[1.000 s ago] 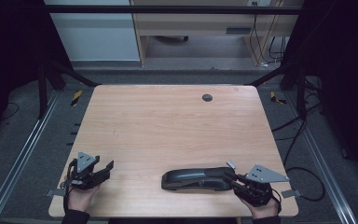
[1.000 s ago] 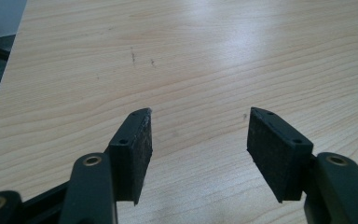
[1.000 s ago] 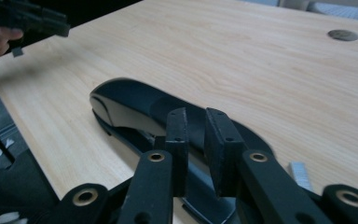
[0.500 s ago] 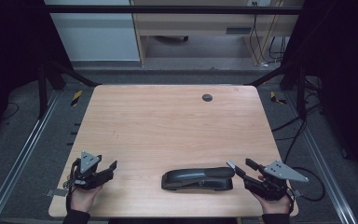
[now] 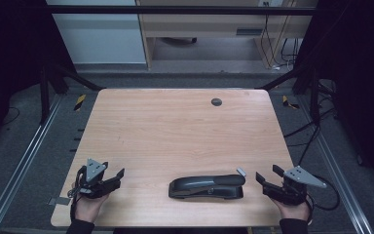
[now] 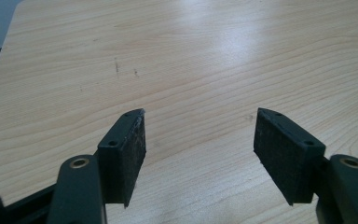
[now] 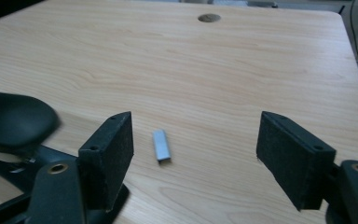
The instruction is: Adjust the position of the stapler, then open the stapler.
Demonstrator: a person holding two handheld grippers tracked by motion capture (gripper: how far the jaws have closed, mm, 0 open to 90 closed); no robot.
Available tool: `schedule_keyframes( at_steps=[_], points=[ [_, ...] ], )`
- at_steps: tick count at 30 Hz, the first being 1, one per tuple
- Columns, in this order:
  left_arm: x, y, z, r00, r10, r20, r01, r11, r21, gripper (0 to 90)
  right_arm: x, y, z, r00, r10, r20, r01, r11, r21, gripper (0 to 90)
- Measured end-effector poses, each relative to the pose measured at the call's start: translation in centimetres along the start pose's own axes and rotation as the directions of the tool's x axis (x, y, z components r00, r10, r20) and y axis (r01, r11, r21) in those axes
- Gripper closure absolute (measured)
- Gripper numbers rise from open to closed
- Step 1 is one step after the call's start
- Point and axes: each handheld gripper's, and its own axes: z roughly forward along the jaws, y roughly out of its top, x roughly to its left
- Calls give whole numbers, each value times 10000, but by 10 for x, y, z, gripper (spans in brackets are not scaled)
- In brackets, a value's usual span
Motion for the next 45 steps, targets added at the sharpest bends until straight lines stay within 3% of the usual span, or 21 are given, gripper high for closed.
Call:
schedule_keyframes(
  at_steps=[7, 15, 29, 37, 42, 45],
  points=[
    [-7, 1, -3, 9997, 201, 151, -198, 9997, -147, 323, -10, -13, 12, 9996, -160, 253, 143, 9977, 658, 247],
    [-18, 6, -5, 9978, 617, 241, -608, 9976, -344, 307, -12, -17, 16, 9986, -117, 513, 65, 9949, 1003, 224],
    [-37, 15, -10, 9928, 1088, 501, -1055, 9923, -641, 290, -17, -19, 19, 9982, 46, 605, -127, 9909, 1343, 209],
    [-52, 24, -17, 9890, 1356, 588, -1304, 9879, -844, 289, -16, -19, 20, 9984, -73, 555, -9, 9893, 1458, 215],
    [-65, 32, -21, 9834, 1636, 789, -1555, 9827, -1004, 296, -17, -20, 21, 9985, -71, 544, -11, 9887, 1501, 219],
    [-77, 37, -24, 9743, 2071, 886, -1972, 9743, -1085, 299, -17, -20, 22, 9980, -244, 579, 152, 9879, 1543, 221]
  ],
)
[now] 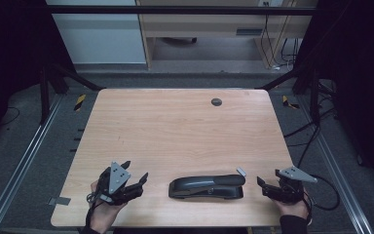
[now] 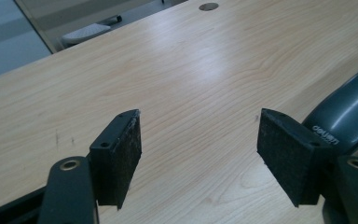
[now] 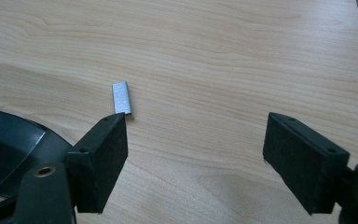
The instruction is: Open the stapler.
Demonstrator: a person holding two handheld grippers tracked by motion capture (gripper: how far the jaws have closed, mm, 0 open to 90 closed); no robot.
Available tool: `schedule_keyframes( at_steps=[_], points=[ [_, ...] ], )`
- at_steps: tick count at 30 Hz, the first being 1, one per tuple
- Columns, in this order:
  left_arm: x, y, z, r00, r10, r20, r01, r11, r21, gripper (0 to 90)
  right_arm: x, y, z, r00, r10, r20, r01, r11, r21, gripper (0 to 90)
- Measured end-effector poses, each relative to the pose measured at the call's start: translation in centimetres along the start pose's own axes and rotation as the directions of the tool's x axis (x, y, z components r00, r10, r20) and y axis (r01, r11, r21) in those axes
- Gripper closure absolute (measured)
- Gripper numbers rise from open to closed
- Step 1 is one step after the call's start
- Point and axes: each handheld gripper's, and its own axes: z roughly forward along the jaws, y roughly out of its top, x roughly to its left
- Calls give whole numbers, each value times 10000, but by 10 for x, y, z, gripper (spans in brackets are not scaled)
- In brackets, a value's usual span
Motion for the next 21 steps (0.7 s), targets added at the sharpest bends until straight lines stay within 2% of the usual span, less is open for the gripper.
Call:
schedule_keyframes(
  at_steps=[4, 5, 6, 7, 10, 14, 16, 21],
  points=[
    [-7, 5, 0, 9996, 245, 102, -243, 9995, -181, 299, 0, 0, 1, 10000, -23, 27, 23, 10000, 33, 221],
    [-11, 7, -1, 9996, 219, 189, -216, 9997, -143, 299, 0, 0, 0, 10000, 27, 10, -27, 10000, 32, 221],
    [-16, 9, -1, 9988, 405, 278, -401, 9991, -165, 299, 0, 0, 1, 10000, -33, 59, 33, 10000, 29, 221],
    [-16, 9, -1, 9988, 405, 278, -401, 9991, -165, 299, 0, 0, 1, 10000, -33, 59, 33, 10000, 29, 221],
    [-28, 15, -2, 9968, 646, 480, -633, 9976, -289, 300, 0, 0, 1, 10000, -20, 67, 19, 9999, 108, 221],
    [-36, 20, -2, 9943, 821, 685, -799, 9962, -336, 300, 1, 0, 1, 10000, 35, 34, -35, 9998, 186, 221],
    [-38, 21, -3, 9937, 861, 717, -837, 9959, -352, 300, 0, -1, 2, 9999, -101, 114, 99, 9999, 112, 224],
    [-45, 27, -2, 9918, 987, 814, -955, 9945, -431, 300, 0, -1, 2, 9999, -71, 137, 70, 9999, 120, 226]
  ],
)
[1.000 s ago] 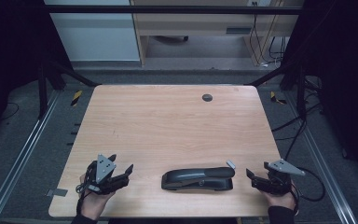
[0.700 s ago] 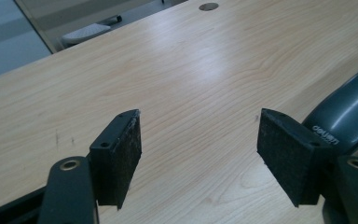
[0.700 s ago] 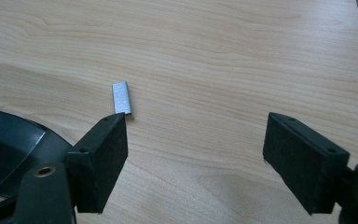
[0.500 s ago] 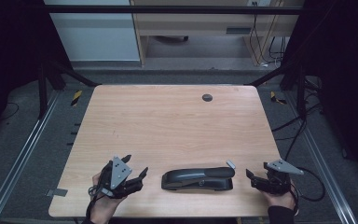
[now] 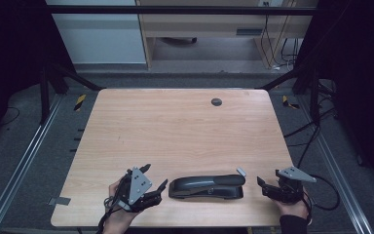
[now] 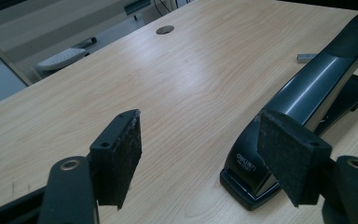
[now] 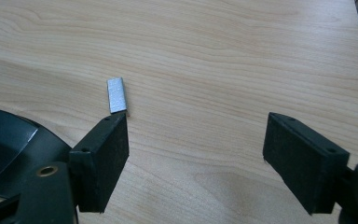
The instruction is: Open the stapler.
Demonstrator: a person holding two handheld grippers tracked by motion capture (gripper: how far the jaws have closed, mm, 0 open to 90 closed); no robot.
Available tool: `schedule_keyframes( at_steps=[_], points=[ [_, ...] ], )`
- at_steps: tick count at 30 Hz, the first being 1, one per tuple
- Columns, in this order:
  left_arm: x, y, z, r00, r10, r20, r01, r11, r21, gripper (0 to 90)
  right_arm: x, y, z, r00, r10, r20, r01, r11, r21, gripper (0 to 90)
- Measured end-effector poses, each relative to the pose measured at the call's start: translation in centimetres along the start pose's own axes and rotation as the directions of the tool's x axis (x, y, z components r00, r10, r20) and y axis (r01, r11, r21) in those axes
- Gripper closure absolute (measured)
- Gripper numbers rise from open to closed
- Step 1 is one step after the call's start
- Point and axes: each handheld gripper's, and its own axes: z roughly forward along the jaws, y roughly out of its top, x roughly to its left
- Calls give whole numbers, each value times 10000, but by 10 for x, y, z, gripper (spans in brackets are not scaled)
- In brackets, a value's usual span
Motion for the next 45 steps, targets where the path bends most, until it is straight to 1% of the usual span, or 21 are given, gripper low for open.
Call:
schedule_keyframes(
  at_steps=[3, 5, 6, 7, 8, 13, 15, 17, 18, 19, 20, 23, 27, 29, 30, 33, 36, 38, 40, 45],
  points=[
    [-3, 4, 2, 10000, 56, 33, -56, 10000, -34, 300, 0, 0, 0, 10000, 24, 24, -24, 10000, 7, 226],
    [-5, 10, 3, 10000, 80, 31, -80, 9999, -88, 301, 0, 0, 0, 10000, 19, 40, -19, 10000, 17, 225],
    [-5, 10, 3, 10000, 80, 31, -80, 9999, -88, 301, 0, 0, 0, 10000, 19, 40, -19, 10000, 17, 225],
    [-7, 15, 4, 9999, 113, 65, -112, 9998, -147, 301, 0, 0, 0, 9999, 28, 103, -28, 10000, -6, 224],
    [-7, 15, 4, 9999, 113, 65, -112, 9998, -147, 302, 0, 0, 0, 9999, 28, 103, -28, 10000, -6, 224],
    [-13, 27, 8, 9995, 235, 207, -232, 9996, -138, 307, -2, -1, -1, 9999, 62, 135, -61, 10000, -41, 227],
    [-16, 30, 11, 9993, 248, 284, -245, 9996, -100, 312, -1, -1, 0, 9999, 84, 140, -83, 10000, -25, 230],
    [-22, 36, 15, 9987, 373, 344, -372, 9993, -46, 316, -1, -1, 0, 9999, 76, 149, -75, 10000, -24, 232],
    [-22, 36, 15, 9987, 373, 344, -372, 9993, -46, 317, -1, -1, 0, 9999, 76, 149, -75, 10000, -24, 232],
    [-27, 40, 18, 9983, 471, 354, -470, 9989, -37, 318, -1, -1, -1, 9998, 99, 167, -98, 9999, -23, 233],
    [-27, 40, 18, 9983, 471, 354, -470, 9989, -37, 320, -1, -1, -1, 9998, 99, 167, -98, 9999, -23, 233],
    [-33, 47, 21, 9972, 613, 426, -611, 9981, -61, 321, -2, -1, -1, 9998, 118, 167, -117, 9999, -28, 237],
    [-42, 55, 26, 9952, 828, 518, -825, 9966, -80, 324, -2, 0, -1, 9998, 150, 162, -150, 9999, -22, 240],
    [-48, 61, 29, 9933, 982, 601, -984, 9952, 1, 324, -2, 0, -1, 9998, 106, 184, -106, 9999, -46, 241],
    [-48, 61, 29, 9933, 982, 601, -984, 9952, 1, 323, -2, 0, -1, 9998, 106, 184, -106, 9999, -46, 241],
    [-54, 65, 32, 9919, 1049, 717, -1052, 9945, -4, 324, -2, 0, -1, 9997, 129, 192, -128, 9999, -72, 241],
    [-56, 67, 34, 9919, 1031, 741, -1037, 9946, 43, 325, -2, 0, -1, 9997, 132, 187, -130, 9999, -60, 241],
    [-57, 68, 36, 9916, 1050, 756, -1059, 9944, 78, 325, -2, 0, -1, 9997, 138, 189, -137, 9999, -40, 241],
    [-60, 70, 39, 9902, 1155, 788, -1169, 9931, 133, 324, -2, 0, -1, 9997, 134, 183, -133, 9999, -40, 241],
    [-64, 72, 43, 9898, 1157, 832, -1177, 9929, 198, 323, -2, 0, -1, 9998, 120, 188, -119, 9999, -20, 242]
  ],
)
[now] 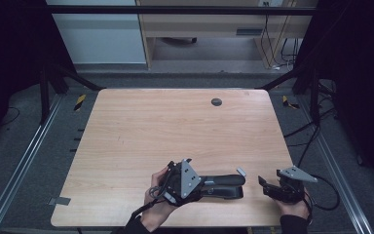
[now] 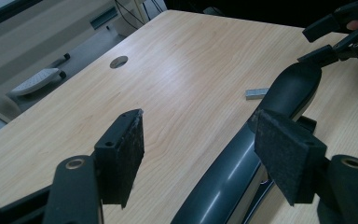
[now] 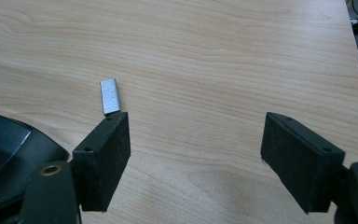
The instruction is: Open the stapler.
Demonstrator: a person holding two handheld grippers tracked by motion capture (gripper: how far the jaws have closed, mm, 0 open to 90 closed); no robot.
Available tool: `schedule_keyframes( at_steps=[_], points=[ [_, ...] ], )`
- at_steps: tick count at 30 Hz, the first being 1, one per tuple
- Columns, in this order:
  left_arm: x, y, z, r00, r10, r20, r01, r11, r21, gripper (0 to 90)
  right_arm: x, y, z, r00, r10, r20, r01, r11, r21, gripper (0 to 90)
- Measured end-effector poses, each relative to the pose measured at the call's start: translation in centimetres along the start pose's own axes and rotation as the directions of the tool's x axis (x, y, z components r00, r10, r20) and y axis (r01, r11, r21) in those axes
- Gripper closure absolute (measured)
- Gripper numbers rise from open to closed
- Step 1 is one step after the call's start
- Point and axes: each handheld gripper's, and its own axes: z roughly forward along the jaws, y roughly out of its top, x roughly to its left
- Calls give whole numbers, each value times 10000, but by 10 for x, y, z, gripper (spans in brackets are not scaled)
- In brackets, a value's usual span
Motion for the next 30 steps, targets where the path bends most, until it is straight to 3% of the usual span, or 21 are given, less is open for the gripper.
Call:
schedule_keyframes(
  at_steps=[14, 30],
  points=[
    [-21, 11, 20, 9979, 619, 205, -627, 9973, 390, 316, 0, 0, -1, 10000, 1, -23, -1, 10000, 3, 262],
    [-34, 15, 32, 9936, 1074, 356, -1095, 9918, 656, 314, 1, 0, -1, 9999, 24, -103, -24, 10000, 50, 289]
  ],
)
